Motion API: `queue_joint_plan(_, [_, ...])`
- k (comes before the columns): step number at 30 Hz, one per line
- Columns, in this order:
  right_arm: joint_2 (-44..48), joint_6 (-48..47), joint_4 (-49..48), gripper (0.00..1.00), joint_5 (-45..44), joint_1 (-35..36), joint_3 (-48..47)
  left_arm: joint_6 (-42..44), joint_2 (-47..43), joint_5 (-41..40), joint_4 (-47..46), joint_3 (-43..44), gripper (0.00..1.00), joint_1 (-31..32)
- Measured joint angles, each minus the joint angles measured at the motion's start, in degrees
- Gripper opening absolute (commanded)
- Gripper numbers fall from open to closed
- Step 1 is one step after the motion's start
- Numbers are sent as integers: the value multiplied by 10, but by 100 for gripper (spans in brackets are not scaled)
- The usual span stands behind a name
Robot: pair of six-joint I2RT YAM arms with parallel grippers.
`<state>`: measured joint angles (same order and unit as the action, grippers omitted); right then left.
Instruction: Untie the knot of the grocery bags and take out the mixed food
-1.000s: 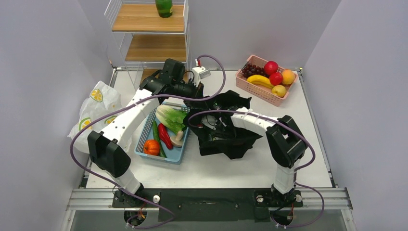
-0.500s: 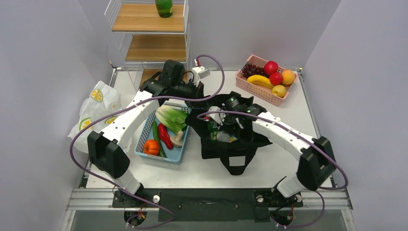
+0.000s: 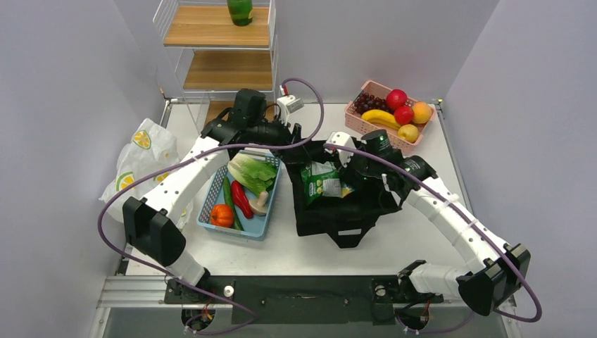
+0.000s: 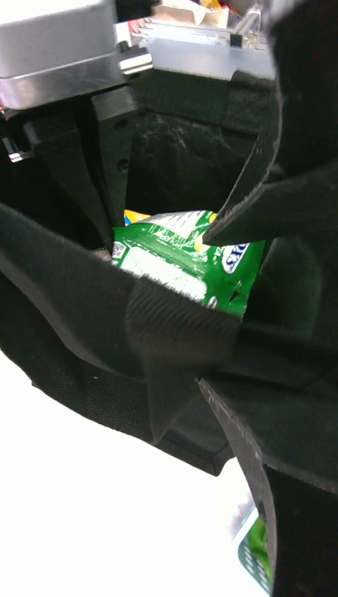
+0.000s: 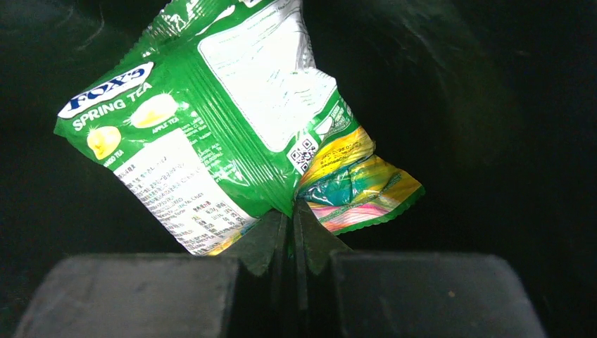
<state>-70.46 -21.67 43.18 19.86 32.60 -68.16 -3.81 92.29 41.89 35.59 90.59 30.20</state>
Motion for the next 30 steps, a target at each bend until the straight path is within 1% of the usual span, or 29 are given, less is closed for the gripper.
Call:
queue_joint_plan(1, [6,8,-2,0,5,-8,0,-7,-5,0,-2,0,71,-2])
queue_joint_plan(3, [16,21,-6,0,14,-18,0,-10,-17,-1,-8,0,72,-7])
queue_joint_plan(7, [36,50,-12,0,31,-39,-1,-19,-60,-16,-38,0,73,-25])
queue_joint_plan(11, [53,76,-13,0,47,-55,-21,-16,-118,-31,-70,0,73,-45])
queue_joint_plan(14, [70,95,-19,0,56,-63,-40,3,-155,-35,-87,1,73,-49])
queue_joint_plan(17, [88,116,-23,0,64,-67,-56,40,-178,-25,-93,1,73,-48])
queue_joint_plan(20, [99,140,-31,0,74,-67,-70,110,-193,-11,-90,1,73,-42])
queue_joint_plan(23, [104,172,-42,0,86,-68,-80,217,-206,-16,-70,1,73,-9])
queue_joint_plan(28, [104,224,-50,0,112,-71,-91,469,-237,-71,-9,-5,74,101])
queue_joint_plan(30, [104,239,-50,0,125,-71,-101,562,-252,-88,8,-12,75,124])
